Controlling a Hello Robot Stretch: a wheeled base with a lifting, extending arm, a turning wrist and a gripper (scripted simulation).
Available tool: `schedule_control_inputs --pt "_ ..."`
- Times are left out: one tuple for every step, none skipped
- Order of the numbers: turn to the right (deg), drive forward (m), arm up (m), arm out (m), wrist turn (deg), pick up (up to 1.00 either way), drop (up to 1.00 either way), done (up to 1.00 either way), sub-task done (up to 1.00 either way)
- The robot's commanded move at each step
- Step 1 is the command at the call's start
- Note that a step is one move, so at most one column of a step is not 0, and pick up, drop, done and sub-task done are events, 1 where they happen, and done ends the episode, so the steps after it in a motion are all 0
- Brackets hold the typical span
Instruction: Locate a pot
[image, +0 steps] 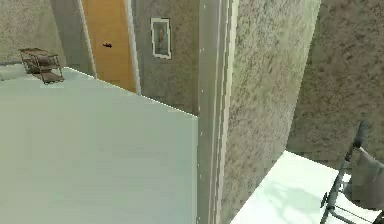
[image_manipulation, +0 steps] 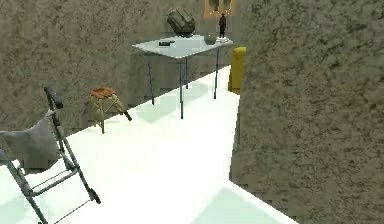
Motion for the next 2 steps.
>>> schedule_control_inputs --pt "-24.0 0.00 0.00 0.00 0.0 0.00 0.00 0.00 0.00" --pt "0.0 0.80 0.00 0.00 0.0 0.00 0.00 0.00 0.00"
